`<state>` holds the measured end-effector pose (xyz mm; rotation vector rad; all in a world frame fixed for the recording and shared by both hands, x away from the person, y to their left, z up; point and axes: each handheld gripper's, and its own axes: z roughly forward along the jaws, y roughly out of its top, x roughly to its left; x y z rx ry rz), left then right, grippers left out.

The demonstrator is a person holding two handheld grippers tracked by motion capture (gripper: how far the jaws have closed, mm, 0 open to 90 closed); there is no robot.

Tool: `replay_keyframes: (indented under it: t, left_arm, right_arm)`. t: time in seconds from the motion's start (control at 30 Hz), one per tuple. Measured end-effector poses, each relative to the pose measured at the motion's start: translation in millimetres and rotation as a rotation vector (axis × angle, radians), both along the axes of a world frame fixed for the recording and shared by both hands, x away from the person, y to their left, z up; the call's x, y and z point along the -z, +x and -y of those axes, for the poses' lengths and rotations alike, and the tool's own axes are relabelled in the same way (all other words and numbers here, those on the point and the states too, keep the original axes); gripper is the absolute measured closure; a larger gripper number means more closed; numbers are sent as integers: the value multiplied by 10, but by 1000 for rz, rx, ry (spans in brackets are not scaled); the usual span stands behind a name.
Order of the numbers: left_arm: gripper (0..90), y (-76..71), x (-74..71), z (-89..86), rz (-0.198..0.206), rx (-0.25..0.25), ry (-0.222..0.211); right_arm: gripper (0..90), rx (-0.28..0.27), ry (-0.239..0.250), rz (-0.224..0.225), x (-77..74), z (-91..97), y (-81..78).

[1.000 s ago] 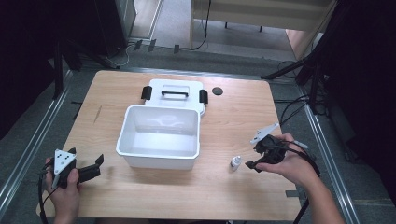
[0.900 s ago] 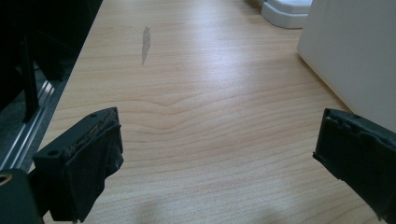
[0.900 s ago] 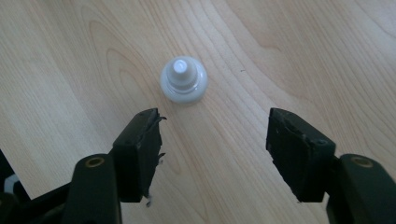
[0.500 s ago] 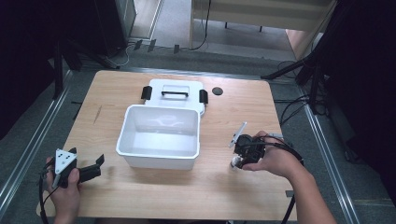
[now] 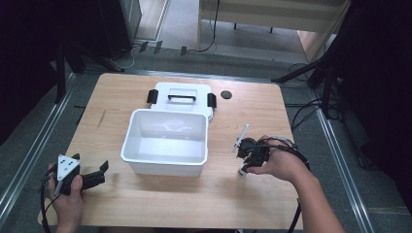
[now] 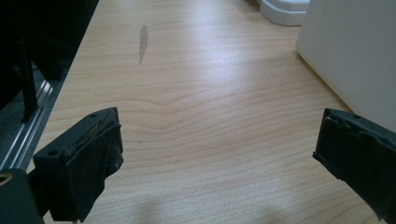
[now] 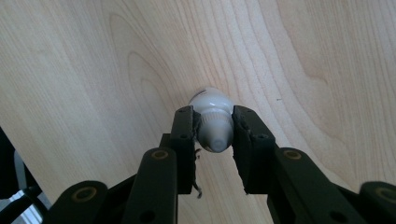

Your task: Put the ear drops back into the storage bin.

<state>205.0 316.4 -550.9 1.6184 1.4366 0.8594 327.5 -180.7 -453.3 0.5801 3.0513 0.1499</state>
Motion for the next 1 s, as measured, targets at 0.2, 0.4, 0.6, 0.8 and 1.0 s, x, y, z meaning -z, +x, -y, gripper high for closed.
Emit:
replay_keyframes:
  t: [0.2,0.4,0.6,0.8,1.0]
  left_arm:
    - [13,-2,0,3,2,1,3]
    - [13,-2,0,9,2,1,8]
    - [13,-2,0,10,2,1,8]
    - [13,-2,1,10,3,1,7]
    - [13,-2,1,11,4,0,8]
  right_arm:
    - [721,-32,-12,3,-2,-21,-7]
    - [722,-76,-19,24,-102,-60,-21]
    - [723,-79,-10,48,-272,-69,-3]
    - [722,-89,7,90,-483,-117,17]
    - [722,-108,16,93,-623,-202,44]
